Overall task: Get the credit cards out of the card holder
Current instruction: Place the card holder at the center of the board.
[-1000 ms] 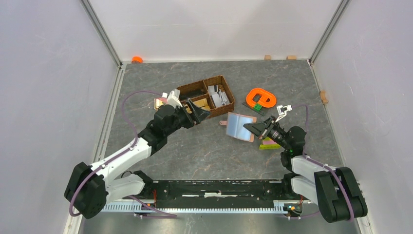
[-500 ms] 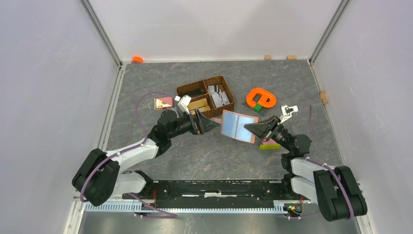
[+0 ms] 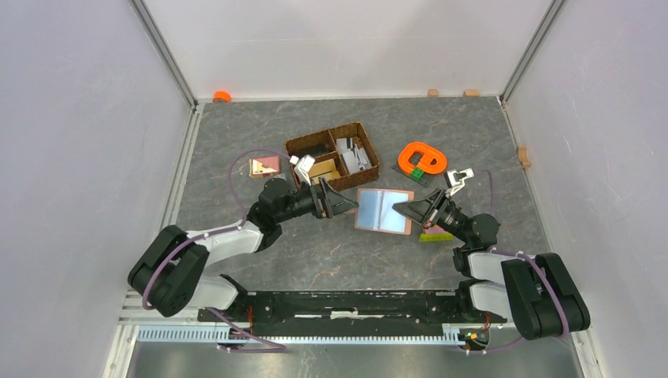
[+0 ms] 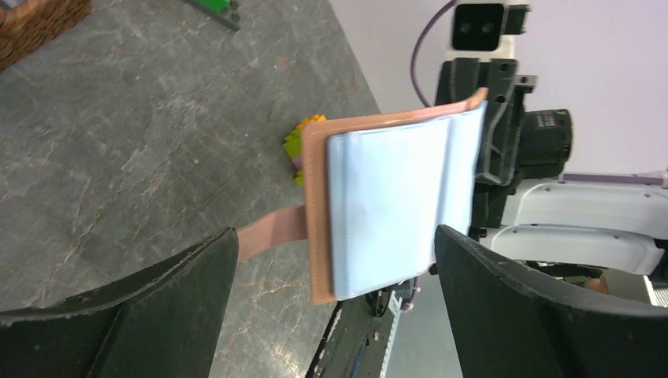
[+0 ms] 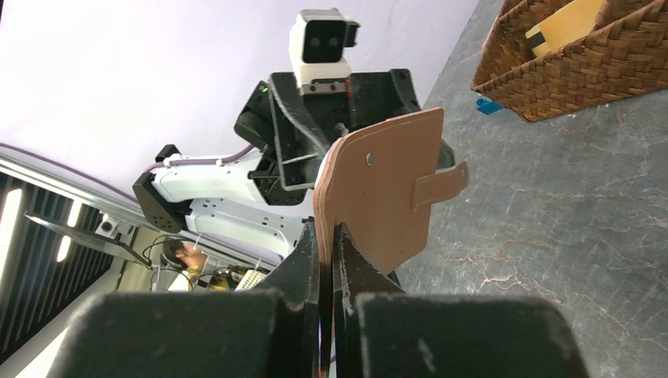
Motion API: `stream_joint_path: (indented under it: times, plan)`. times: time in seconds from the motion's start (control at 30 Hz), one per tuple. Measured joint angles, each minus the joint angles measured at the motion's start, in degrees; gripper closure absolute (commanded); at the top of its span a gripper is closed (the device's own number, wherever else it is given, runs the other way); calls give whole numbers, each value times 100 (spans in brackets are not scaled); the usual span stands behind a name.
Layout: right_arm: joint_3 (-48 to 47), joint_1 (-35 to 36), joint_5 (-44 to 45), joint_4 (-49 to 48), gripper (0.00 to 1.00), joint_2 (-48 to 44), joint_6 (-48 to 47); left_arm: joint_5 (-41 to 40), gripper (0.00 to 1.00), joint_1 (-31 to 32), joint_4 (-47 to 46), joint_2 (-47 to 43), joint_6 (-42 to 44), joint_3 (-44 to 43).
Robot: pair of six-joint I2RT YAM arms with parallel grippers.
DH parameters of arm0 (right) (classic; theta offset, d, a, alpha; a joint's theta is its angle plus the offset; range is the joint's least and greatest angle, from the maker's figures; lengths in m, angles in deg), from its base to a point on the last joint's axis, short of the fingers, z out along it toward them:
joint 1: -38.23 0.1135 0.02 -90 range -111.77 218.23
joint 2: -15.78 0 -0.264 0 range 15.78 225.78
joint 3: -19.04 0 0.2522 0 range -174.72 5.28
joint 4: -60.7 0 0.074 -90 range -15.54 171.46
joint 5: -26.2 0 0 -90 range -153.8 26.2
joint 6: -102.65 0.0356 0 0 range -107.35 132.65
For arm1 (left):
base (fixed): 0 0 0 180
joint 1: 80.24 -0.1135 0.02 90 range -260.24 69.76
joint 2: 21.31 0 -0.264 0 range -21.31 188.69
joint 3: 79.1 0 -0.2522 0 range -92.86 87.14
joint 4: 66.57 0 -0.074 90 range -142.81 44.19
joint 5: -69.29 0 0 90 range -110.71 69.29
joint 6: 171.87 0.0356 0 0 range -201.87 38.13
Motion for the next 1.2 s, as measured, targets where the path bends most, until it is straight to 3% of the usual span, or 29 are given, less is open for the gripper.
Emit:
stream_joint_path:
  times: [0.2, 0.4, 0.5, 0.6, 0.67, 0.83, 0.9, 1.03, 1.2]
  plan:
    - [0, 24, -96, -4, 100, -177, 131, 63, 0, -2, -70, 229, -55, -11]
    - [-72, 140, -177, -4, 100, -415, 214, 391, 0, -2, -903, 299, -409, -11]
    - [-131, 225, -223, -7, 100, -533, 234, 511, 5, -2, -1185, 404, -538, -11]
    - [-162, 284, -260, -11, 100, -584, 236, 673, 14, -2, -1644, 656, -802, -11]
    - [-168, 295, -278, -11, 100, -588, 232, 802, 26, -2, -2024, 883, -1060, -11]
    - [-168, 295, -284, -15, 100, -581, 59, 1102, 75, 55, -2822, 1309, -1582, -72]
    - [-168, 295, -289, -28, 100, -616, -181, 1158, 89, 68, -2951, 1368, -1681, -109]
    - [-195, 295, -243, 407, 100, -953, -1128, 1187, 98, 74, -2992, 1366, -1690, -155]
    - [-494, 343, 116, 2507, 100, -1606, -2723, 861, 98, 74, -2188, 1093, -1353, -199]
